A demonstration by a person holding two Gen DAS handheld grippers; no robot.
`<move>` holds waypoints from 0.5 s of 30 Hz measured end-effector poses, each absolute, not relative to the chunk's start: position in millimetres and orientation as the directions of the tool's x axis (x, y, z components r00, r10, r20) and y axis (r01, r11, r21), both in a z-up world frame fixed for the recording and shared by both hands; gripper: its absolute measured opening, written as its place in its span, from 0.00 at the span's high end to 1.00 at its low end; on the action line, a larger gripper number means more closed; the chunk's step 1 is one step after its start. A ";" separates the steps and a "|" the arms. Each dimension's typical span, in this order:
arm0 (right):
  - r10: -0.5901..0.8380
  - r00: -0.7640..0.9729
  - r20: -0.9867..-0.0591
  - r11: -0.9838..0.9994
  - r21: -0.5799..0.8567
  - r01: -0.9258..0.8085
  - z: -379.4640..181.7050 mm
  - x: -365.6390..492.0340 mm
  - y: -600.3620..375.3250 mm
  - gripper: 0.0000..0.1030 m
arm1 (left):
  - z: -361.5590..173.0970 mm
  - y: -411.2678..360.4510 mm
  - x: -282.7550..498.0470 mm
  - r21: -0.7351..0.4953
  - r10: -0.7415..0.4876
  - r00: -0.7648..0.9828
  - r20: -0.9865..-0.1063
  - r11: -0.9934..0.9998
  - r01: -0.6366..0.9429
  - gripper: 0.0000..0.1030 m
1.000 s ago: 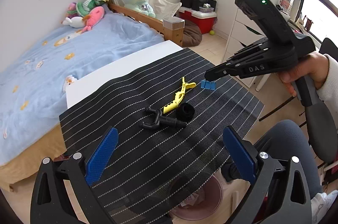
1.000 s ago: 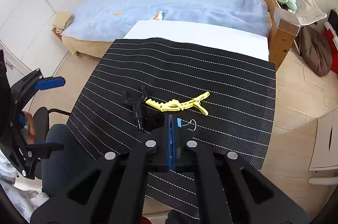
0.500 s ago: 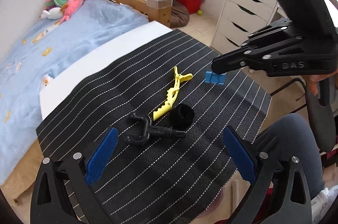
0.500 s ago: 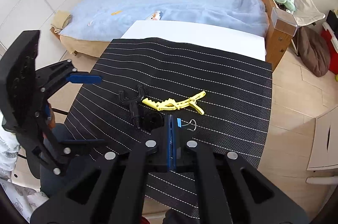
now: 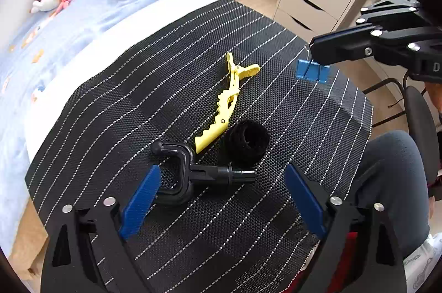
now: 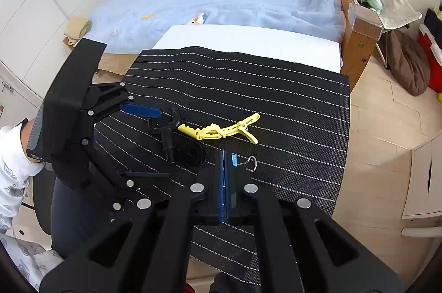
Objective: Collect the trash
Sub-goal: 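Grasp the black plastic hook with the left gripper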
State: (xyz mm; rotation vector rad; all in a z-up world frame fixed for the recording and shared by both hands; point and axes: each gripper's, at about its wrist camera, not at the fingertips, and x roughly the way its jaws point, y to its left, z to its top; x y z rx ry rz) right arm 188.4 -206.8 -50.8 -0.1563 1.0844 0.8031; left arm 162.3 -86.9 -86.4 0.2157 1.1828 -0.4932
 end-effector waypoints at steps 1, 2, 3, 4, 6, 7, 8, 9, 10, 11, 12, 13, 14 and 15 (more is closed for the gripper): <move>0.505 0.221 -0.834 0.714 0.261 -0.650 -51.0 188.7 -207.0 0.99 | -88.3 -87.4 162.8 -0.095 -0.255 0.283 -0.925 0.874 0.476 0.17; 0.506 0.220 -0.834 0.714 0.262 -0.649 -51.6 189.1 -207.3 0.99 | -89.7 -87.5 163.3 -0.096 -0.254 0.280 -0.926 0.874 0.477 0.17; 0.505 0.220 -0.835 0.715 0.261 -0.648 -52.2 189.2 -207.7 0.99 | -90.8 -87.5 163.8 -0.096 -0.253 0.279 -0.926 0.874 0.476 0.17; 0.504 0.220 -0.835 0.716 0.261 -0.648 -52.6 189.1 -207.6 0.99 | -92.0 -87.4 164.2 -0.097 -0.253 0.277 -0.927 0.875 0.474 0.18; 0.504 0.220 -0.835 0.716 0.262 -0.647 -53.1 189.0 -207.8 0.99 | -94.6 -87.2 166.3 -0.094 -0.247 0.274 -0.930 0.877 0.472 0.20; 0.504 0.220 -0.835 0.716 0.261 -0.647 -53.5 189.0 -207.9 0.99 | -95.8 -87.1 166.0 -0.088 -0.241 0.275 -0.931 0.878 0.471 0.21; 0.503 0.221 -0.835 0.716 0.260 -0.647 -53.7 189.0 -207.9 0.99 | -97.2 -86.7 165.5 -0.074 -0.226 0.278 -0.933 0.881 0.468 0.25; 0.504 0.221 -0.835 0.716 0.261 -0.648 -54.0 188.8 -208.2 0.99 | -97.5 -85.8 164.9 -0.070 -0.222 0.279 -0.934 0.882 0.466 0.31; 0.504 0.221 -0.835 0.715 0.260 -0.648 -54.1 188.5 -208.1 0.99 | -96.7 -84.8 164.2 -0.074 -0.227 0.282 -0.932 0.882 0.466 0.32; 0.503 0.221 -0.835 0.715 0.259 -0.649 -54.2 188.5 -208.0 0.99 | -95.4 -84.4 163.9 -0.075 -0.228 0.283 -0.932 0.883 0.464 0.37; 0.503 0.221 -0.835 0.715 0.258 -0.650 -54.5 188.6 -207.6 0.99 | -95.0 -84.2 163.4 -0.071 -0.225 0.287 -0.931 0.883 0.464 0.44; 0.503 0.221 -0.836 0.715 0.258 -0.650 -54.4 188.7 -207.2 0.99 | -93.9 -83.7 163.0 -0.071 -0.227 0.292 -0.929 0.884 0.463 0.44; 0.504 0.221 -0.835 0.714 0.259 -0.651 -54.7 188.5 -206.6 0.99 | -94.0 -83.8 162.9 -0.070 -0.226 0.292 -0.929 0.884 0.462 0.44; 0.504 0.221 -0.835 0.713 0.259 -0.652 -54.8 188.1 -205.8 0.99 | -94.1 -84.3 161.9 -0.064 -0.223 0.295 -0.929 0.883 0.465 0.44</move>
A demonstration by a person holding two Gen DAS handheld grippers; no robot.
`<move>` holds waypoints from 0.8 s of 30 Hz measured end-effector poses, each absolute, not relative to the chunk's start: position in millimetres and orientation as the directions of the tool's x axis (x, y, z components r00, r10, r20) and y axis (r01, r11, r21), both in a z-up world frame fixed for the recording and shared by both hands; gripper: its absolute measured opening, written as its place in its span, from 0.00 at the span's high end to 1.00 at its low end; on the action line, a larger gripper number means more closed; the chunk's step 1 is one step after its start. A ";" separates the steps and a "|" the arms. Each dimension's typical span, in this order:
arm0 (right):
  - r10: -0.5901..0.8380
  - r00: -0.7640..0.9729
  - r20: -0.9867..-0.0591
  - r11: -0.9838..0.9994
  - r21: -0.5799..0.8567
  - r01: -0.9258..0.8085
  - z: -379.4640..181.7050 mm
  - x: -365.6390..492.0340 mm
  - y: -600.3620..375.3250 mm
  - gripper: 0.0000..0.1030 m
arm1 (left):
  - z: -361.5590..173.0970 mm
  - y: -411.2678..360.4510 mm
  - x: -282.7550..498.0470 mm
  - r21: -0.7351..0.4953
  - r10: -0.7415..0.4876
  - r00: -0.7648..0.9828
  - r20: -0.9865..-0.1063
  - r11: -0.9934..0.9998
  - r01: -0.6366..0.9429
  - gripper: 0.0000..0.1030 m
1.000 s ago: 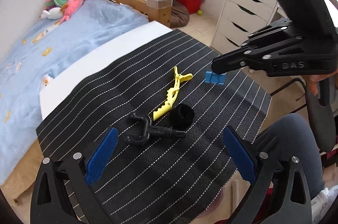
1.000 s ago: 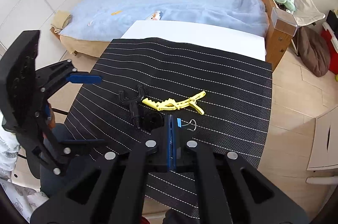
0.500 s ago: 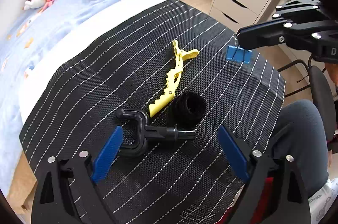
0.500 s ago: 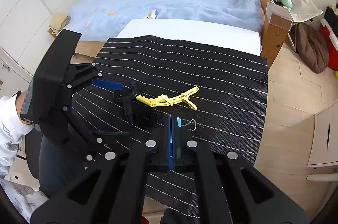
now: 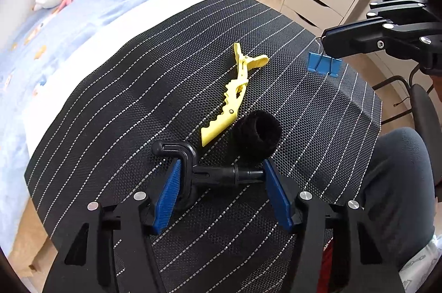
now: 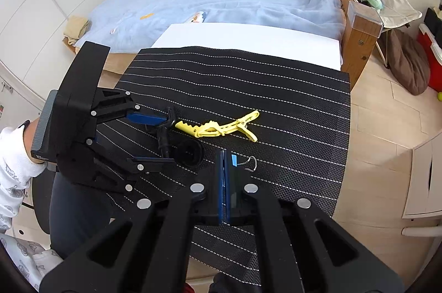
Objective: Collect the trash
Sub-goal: 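Grasp the black plastic hook with the left gripper, then lift the hook with the left gripper while the right gripper carries the clip toward the wastebasket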
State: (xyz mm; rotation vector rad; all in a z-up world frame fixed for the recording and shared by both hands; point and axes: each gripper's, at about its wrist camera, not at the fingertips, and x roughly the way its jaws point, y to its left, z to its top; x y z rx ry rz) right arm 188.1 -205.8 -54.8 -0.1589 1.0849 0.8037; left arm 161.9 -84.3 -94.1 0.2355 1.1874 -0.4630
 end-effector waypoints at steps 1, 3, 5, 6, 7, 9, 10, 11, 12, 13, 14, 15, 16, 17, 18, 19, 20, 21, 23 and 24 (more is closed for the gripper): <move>0.504 0.221 -0.835 0.712 0.258 -0.653 -54.8 187.5 -204.8 0.99 | -94.1 -84.8 161.1 -0.059 -0.220 0.300 -0.928 0.883 0.466 0.44; 0.503 0.223 -0.835 0.710 0.253 -0.657 -54.4 185.7 -203.2 0.99 | -93.2 -84.6 161.0 -0.061 -0.223 0.307 -0.925 0.887 0.458 0.44; 0.502 0.228 -0.834 0.708 0.245 -0.662 -53.1 183.2 -201.5 0.99 | -89.9 -81.9 159.4 -0.065 -0.224 0.326 -0.918 0.898 0.436 0.44; 0.503 0.230 -0.833 0.707 0.244 -0.664 -52.3 181.8 -200.6 0.99 | -88.7 -81.3 158.4 -0.065 -0.225 0.334 -0.916 0.901 0.428 0.44; 0.506 0.232 -0.831 0.705 0.244 -0.665 -51.4 180.2 -199.9 0.99 | -87.6 -80.6 155.8 -0.065 -0.225 0.341 -0.913 0.903 0.424 0.44; 0.509 0.237 -0.828 0.703 0.241 -0.669 -49.3 177.0 -198.9 0.99 | -83.6 -77.5 150.5 -0.064 -0.226 0.359 -0.906 0.910 0.411 0.44; 0.510 0.240 -0.826 0.701 0.237 -0.672 -48.2 175.1 -198.3 0.99 | -81.6 -76.0 147.9 -0.064 -0.226 0.366 -0.903 0.912 0.405 0.44; 0.511 0.243 -0.825 0.699 0.234 -0.676 -46.9 173.0 -197.5 0.99 | -79.0 -74.3 145.1 -0.065 -0.227 0.376 -0.898 0.916 0.397 0.44; 0.512 0.246 -0.823 0.696 0.229 -0.680 -45.3 170.4 -196.7 0.99 | -75.8 -72.3 141.4 -0.065 -0.227 0.387 -0.894 0.919 0.389 0.44; 0.512 0.250 -0.822 0.694 0.225 -0.684 -43.8 168.1 -195.9 0.99 | -71.9 -70.4 137.4 -0.063 -0.226 0.400 -0.888 0.922 0.383 0.44; 0.514 0.255 -0.819 0.691 0.219 -0.689 -41.4 164.7 -194.8 0.99 | -68.0 -69.3 134.5 -0.061 -0.227 0.412 -0.883 0.924 0.378 0.44; 0.516 0.258 -0.817 0.688 0.216 -0.692 -40.2 162.2 -194.2 0.99 | -64.5 -67.3 130.7 -0.061 -0.227 0.422 -0.878 0.926 0.372 0.44; 0.519 0.261 -0.814 0.686 0.215 -0.696 -38.0 159.3 -193.9 0.99 | -59.2 -65.2 126.2 -0.063 -0.230 0.435 -0.871 0.929 0.364 0.44; 0.522 0.265 -0.810 0.682 0.211 -0.700 -35.6 156.1 -193.3 0.99 | -54.2 -63.7 122.1 -0.062 -0.230 0.447 -0.864 0.932 0.358 0.44; 0.525 0.270 -0.807 0.678 0.205 -0.706 -32.8 152.0 -192.6 0.99 | -50.0 -63.4 118.4 -0.060 -0.229 0.459 -0.858 0.933 0.355 0.44; 0.528 0.274 -0.804 0.675 0.201 -0.710 -30.1 148.6 -192.1 0.99 | -46.1 -63.1 115.1 -0.057 -0.229 0.469 -0.853 0.934 0.352 0.44; 0.531 0.279 -0.800 0.670 0.196 -0.716 -27.1 143.9 -191.6 0.99 | -40.0 -62.2 108.4 -0.054 -0.228 0.484 -0.845 0.936 0.348 0.44; 0.534 0.284 -0.797 0.664 0.187 -0.724 -23.5 138.6 -190.7 0.99 | -36.4 -62.7 104.9 -0.053 -0.229 0.494 -0.839 0.937 0.345 0.44; 0.536 0.294 -0.791 0.653 0.168 -0.739 -17.4 128.2 -189.2 0.99 | -27.9 -61.5 94.7 -0.052 -0.232 0.519 -0.823 0.940 0.338 0.44; 0.539 0.300 -0.787 0.647 0.160 -0.745 -14.1 122.2 -188.8 0.99 | -24.2 -61.2 88.5 -0.049 -0.231 0.532 -0.815 0.941 0.335 0.44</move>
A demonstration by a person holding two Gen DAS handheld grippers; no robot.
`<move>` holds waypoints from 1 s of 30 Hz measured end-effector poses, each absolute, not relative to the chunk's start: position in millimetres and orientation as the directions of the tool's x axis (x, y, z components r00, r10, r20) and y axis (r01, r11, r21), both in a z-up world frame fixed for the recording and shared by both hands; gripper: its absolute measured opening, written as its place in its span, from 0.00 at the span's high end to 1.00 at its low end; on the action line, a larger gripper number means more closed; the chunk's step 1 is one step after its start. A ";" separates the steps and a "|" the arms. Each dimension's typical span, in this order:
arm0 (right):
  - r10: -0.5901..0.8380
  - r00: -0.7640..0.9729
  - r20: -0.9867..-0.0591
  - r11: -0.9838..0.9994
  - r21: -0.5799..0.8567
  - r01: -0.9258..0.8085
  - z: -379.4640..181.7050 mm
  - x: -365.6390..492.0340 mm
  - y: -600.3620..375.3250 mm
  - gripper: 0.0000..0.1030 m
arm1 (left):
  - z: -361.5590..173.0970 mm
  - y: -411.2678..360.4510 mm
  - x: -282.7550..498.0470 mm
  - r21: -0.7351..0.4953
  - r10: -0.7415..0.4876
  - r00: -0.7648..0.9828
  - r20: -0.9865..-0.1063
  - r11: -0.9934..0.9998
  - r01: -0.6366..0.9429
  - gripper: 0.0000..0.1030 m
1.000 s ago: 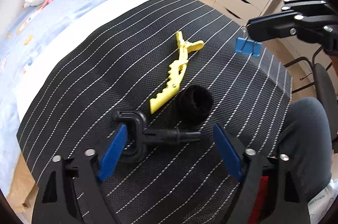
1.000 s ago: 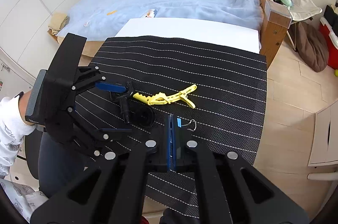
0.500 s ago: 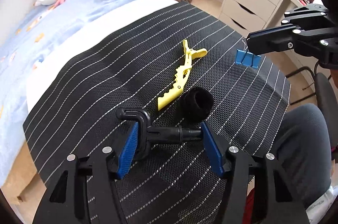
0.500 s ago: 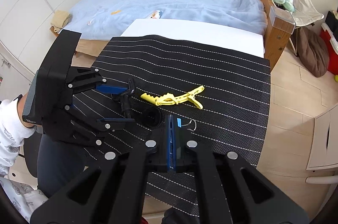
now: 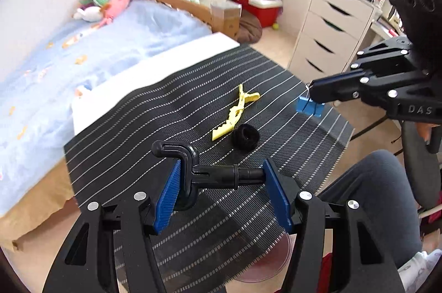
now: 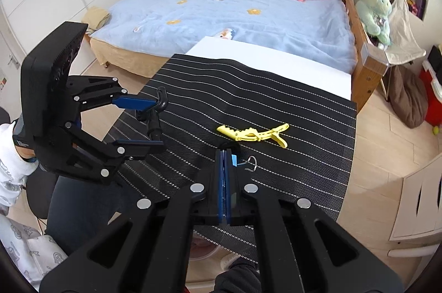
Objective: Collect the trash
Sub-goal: 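Lift the hook with the left gripper while the right gripper carries the clip toward the wastebasket, then open the right gripper to drop the blue binder clip into the wastebasket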
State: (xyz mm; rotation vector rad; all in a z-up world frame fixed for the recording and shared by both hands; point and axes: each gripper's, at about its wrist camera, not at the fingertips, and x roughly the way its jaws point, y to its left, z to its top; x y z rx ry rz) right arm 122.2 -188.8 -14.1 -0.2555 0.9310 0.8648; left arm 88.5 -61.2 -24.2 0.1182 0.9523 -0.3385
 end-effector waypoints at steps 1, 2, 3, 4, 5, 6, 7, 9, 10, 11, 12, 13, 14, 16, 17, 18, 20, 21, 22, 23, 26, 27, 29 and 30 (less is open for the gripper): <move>0.543 0.305 -0.783 0.641 0.151 -0.752 -10.8 115.5 -188.4 0.99 | -21.0 -60.2 83.4 -0.048 -0.232 0.542 -0.808 0.942 0.331 0.44; 0.545 0.309 -0.780 0.637 0.145 -0.757 -8.6 110.7 -188.1 0.99 | -17.4 -59.1 77.9 -0.050 -0.234 0.553 -0.800 0.944 0.326 0.44; 0.548 0.314 -0.775 0.631 0.137 -0.764 -5.4 104.1 -187.7 0.99 | -13.8 -57.9 72.2 -0.052 -0.234 0.564 -0.792 0.946 0.320 0.44; 0.553 0.317 -0.770 0.625 0.132 -0.770 -2.6 97.5 -187.3 0.99 | -11.4 -57.3 68.5 -0.051 -0.234 0.571 -0.787 0.947 0.317 0.44; 0.556 0.319 -0.767 0.621 0.128 -0.773 -0.7 92.6 -186.9 0.99 | -8.7 -56.8 63.2 -0.053 -0.236 0.578 -0.781 0.947 0.316 0.44; 0.560 0.323 -0.763 0.616 0.123 -0.778 1.6 86.4 -186.6 0.99 | -6.0 -56.6 57.0 -0.056 -0.241 0.585 -0.775 0.947 0.316 0.44; 0.567 0.325 -0.757 0.610 0.120 -0.783 3.9 80.0 -186.3 0.99 | -3.6 -56.6 51.4 -0.056 -0.243 0.591 -0.769 0.947 0.317 0.44; 0.577 0.327 -0.749 0.600 0.117 -0.791 6.8 69.4 -185.9 0.99 | 0.6 -57.9 39.4 -0.052 -0.243 0.603 -0.760 0.947 0.316 0.44; 0.581 0.328 -0.745 0.595 0.114 -0.796 8.2 62.9 -185.7 0.99 | 2.0 -58.1 34.0 -0.050 -0.243 0.607 -0.757 0.947 0.316 0.44; 0.587 0.326 -0.741 0.588 0.114 -0.801 9.2 57.0 -185.8 0.99 | 4.1 -59.3 27.4 -0.048 -0.243 0.613 -0.751 0.947 0.317 0.44; 0.592 0.324 -0.738 0.583 0.115 -0.804 10.0 52.2 -185.6 0.99 | 5.4 -59.4 23.1 -0.050 -0.245 0.617 -0.747 0.947 0.316 0.44; 0.596 0.322 -0.736 0.578 0.114 -0.808 10.3 46.1 -185.5 0.99 | 6.3 -59.6 18.9 -0.054 -0.250 0.620 -0.744 0.947 0.316 0.44; 0.599 0.320 -0.734 0.574 0.115 -0.811 10.1 40.7 -185.5 0.99 | 7.1 -59.8 13.0 -0.063 -0.257 0.624 -0.738 0.947 0.316 0.44; 0.604 0.317 -0.731 0.570 0.119 -0.813 9.3 33.0 -185.4 0.99 | 5.9 -60.1 4.5 -0.068 -0.259 0.627 -0.735 0.948 0.312 0.44; 0.606 0.318 -0.730 0.569 0.118 -0.814 8.9 27.9 -186.0 0.99 | 5.0 -61.0 1.4 -0.067 -0.257 0.628 -0.735 0.948 0.310 0.44; 0.609 0.316 -0.728 0.567 0.121 -0.815 8.1 22.8 -186.7 0.99 | 3.7 -61.5 -3.3 -0.066 -0.255 0.628 -0.735 0.949 0.307 0.44; 0.616 0.308 -0.725 0.563 0.132 -0.816 6.1 13.5 -188.6 0.99 | 1.0 -61.5 -12.1 -0.074 -0.257 0.626 -0.736 0.950 0.303 0.44; 0.617 0.305 -0.726 0.561 0.134 -0.817 3.9 8.2 -189.3 0.99 | 0.1 -62.1 -15.7 -0.073 -0.255 0.625 -0.737 0.951 0.301 0.44; 0.615 0.301 -0.728 0.561 0.136 -0.817 1.2 3.5 -189.9 0.99 | -0.9 -62.5 -19.2 -0.071 -0.252 0.625 -0.739 0.952 0.299 0.44; 0.615 0.298 -0.730 0.560 0.138 -0.817 -0.7 0.8 -190.2 0.99 | -2.6 -62.6 -24.0 -0.070 -0.248 0.624 -0.741 0.953 0.296 0.44; 0.618 0.273 -0.737 0.554 0.163 -0.816 -10.3 -8.7 -191.7 0.99 | -5.7 -60.0 -34.7 -0.075 -0.244 0.624 -0.742 0.956 0.284 0.44; 0.621 0.261 -0.739 0.550 0.173 -0.817 -13.8 -12.6 -192.2 0.99 | -6.4 -59.2 -38.4 -0.079 -0.244 0.624 -0.743 0.957 0.280 0.44; 0.625 0.244 -0.742 0.544 0.189 -0.818 -18.9 -18.1 -192.7 0.99 | -6.5 -57.3 -44.4 -0.087 -0.245 0.623 -0.743 0.958 0.273 0.44; 0.625 0.238 -0.744 0.541 0.193 -0.818 -21.6 -20.9 -192.7 0.99 | -6.8 -56.5 -46.0 -0.088 -0.244 0.624 -0.743 0.959 0.271 0.44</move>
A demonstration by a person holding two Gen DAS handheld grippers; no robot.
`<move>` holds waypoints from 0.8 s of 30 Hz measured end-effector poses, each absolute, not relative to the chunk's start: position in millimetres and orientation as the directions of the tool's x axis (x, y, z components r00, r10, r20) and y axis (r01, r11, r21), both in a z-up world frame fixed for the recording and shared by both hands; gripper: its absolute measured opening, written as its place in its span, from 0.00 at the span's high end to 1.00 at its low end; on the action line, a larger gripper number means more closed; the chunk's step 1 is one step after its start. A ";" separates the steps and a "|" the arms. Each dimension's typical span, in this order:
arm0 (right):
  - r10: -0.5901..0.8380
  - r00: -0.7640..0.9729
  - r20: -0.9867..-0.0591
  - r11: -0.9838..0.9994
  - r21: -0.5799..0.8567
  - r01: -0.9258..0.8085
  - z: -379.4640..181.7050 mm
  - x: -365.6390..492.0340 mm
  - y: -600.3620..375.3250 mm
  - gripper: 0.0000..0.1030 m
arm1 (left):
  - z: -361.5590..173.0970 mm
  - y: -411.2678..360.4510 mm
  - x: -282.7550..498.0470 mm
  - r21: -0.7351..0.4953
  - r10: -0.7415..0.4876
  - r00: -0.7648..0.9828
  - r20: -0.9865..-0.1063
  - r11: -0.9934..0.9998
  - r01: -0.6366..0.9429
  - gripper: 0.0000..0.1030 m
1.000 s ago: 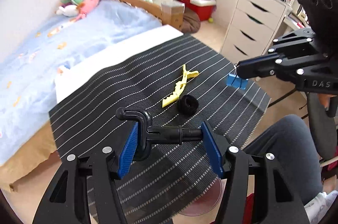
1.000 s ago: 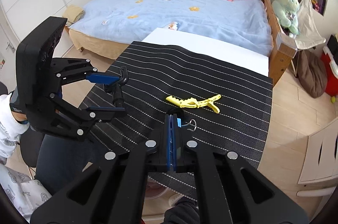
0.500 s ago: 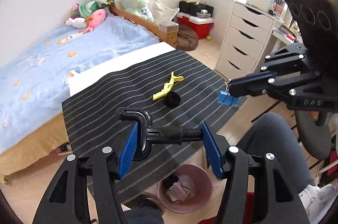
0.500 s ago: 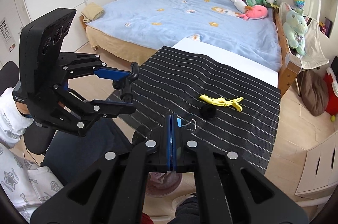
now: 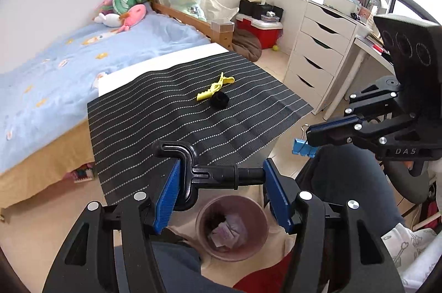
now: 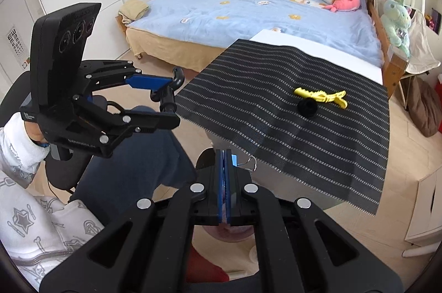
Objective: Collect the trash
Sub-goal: 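Open the right gripper to drop the blue binder clip into the wastebasket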
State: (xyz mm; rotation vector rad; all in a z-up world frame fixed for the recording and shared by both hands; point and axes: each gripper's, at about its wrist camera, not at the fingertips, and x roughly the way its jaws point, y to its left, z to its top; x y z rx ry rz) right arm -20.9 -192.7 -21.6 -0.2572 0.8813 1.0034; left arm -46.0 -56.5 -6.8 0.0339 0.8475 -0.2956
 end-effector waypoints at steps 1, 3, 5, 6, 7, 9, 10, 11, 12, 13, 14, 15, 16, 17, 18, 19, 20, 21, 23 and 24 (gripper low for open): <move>0.624 0.234 -0.745 0.540 0.196 -0.818 -23.9 -21.7 -192.3 0.99 | -6.8 -55.8 -47.7 -0.086 -0.242 0.624 -0.743 0.959 0.269 0.44; 0.625 0.224 -0.747 0.537 0.204 -0.818 -27.4 -24.3 -191.6 0.99 | -5.9 -54.4 -51.0 -0.087 -0.239 0.626 -0.742 0.961 0.264 0.44; 0.628 0.216 -0.748 0.533 0.211 -0.819 -29.0 -25.8 -191.3 0.99 | -4.8 -53.9 -52.8 -0.089 -0.238 0.627 -0.741 0.961 0.260 0.44; 0.630 0.211 -0.748 0.530 0.216 -0.820 -29.7 -25.7 -191.1 0.99 | -4.6 -53.3 -53.4 -0.090 -0.238 0.628 -0.741 0.962 0.259 0.44; 0.633 0.204 -0.747 0.526 0.222 -0.821 -30.3 -26.4 -190.6 0.99 | -4.6 -52.8 -53.8 -0.091 -0.239 0.628 -0.740 0.962 0.259 0.44; 0.637 0.193 -0.746 0.517 0.227 -0.825 -30.9 -27.0 -189.4 0.99 | -4.7 -52.2 -54.5 -0.093 -0.241 0.629 -0.739 0.961 0.259 0.44; 0.637 0.190 -0.747 0.514 0.228 -0.827 -31.3 -27.0 -188.9 0.99 | -4.2 -52.1 -54.3 -0.093 -0.242 0.629 -0.739 0.961 0.260 0.44; 0.636 0.187 -0.748 0.511 0.227 -0.829 -31.7 -27.3 -187.9 0.98 | -3.9 -52.0 -54.1 -0.094 -0.243 0.630 -0.738 0.961 0.261 0.44; 0.637 0.185 -0.748 0.509 0.228 -0.830 -32.0 -27.0 -187.5 0.97 | -4.1 -52.3 -54.5 -0.094 -0.243 0.631 -0.737 0.961 0.261 0.44; 0.635 0.183 -0.750 0.509 0.228 -0.830 -32.3 -26.9 -187.0 0.97 | -4.0 -51.9 -54.0 -0.095 -0.244 0.631 -0.736 0.961 0.260 0.44; 0.628 0.185 -0.756 0.511 0.221 -0.831 -33.3 -26.9 -186.0 0.94 | -4.3 -51.7 -53.9 -0.096 -0.245 0.631 -0.736 0.961 0.260 0.44; 0.624 0.189 -0.759 0.514 0.217 -0.830 -33.6 -26.8 -186.0 0.75 | -4.5 -51.6 -53.8 -0.098 -0.246 0.631 -0.736 0.961 0.260 0.44; 0.621 0.191 -0.760 0.518 0.215 -0.828 -34.5 -25.7 -185.9 0.60 | -4.6 -51.8 -54.1 -0.099 -0.247 0.631 -0.736 0.961 0.260 0.44; 0.625 0.194 -0.756 0.523 0.221 -0.823 -34.9 -24.8 -187.1 0.30 | -4.8 -51.8 -54.1 -0.099 -0.247 0.630 -0.736 0.960 0.260 0.44; 0.631 0.199 -0.749 0.527 0.226 -0.819 -34.7 -23.9 -188.7 0.17 | -5.0 -51.7 -54.1 -0.099 -0.247 0.630 -0.737 0.960 0.260 0.44; 0.636 0.205 -0.744 0.532 0.231 -0.815 -34.1 -23.4 -190.0 0.15 | -4.9 -52.0 -54.0 -0.100 -0.248 0.628 -0.737 0.960 0.261 0.44; 0.634 0.210 -0.744 0.539 0.230 -0.810 -33.9 -22.4 -190.7 0.12 | -5.4 -52.1 -53.8 -0.102 -0.250 0.626 -0.739 0.959 0.263 0.44; 0.625 0.219 -0.749 0.549 0.222 -0.806 -34.0 -21.5 -190.9 0.10 | -5.7 -52.5 -54.5 -0.103 -0.251 0.624 -0.740 0.959 0.265 0.44; 0.621 0.229 -0.750 0.559 0.219 -0.800 -34.0 -20.5 -191.3 0.09 | -6.2 -53.5 -54.8 -0.103 -0.254 0.622 -0.741 0.958 0.268 0.44; 0.621 0.234 -0.748 0.566 0.222 -0.794 -33.7 -19.0 -192.3 0.08 | -6.1 -53.9 -54.6 -0.103 -0.254 0.621 -0.741 0.958 0.269 0.44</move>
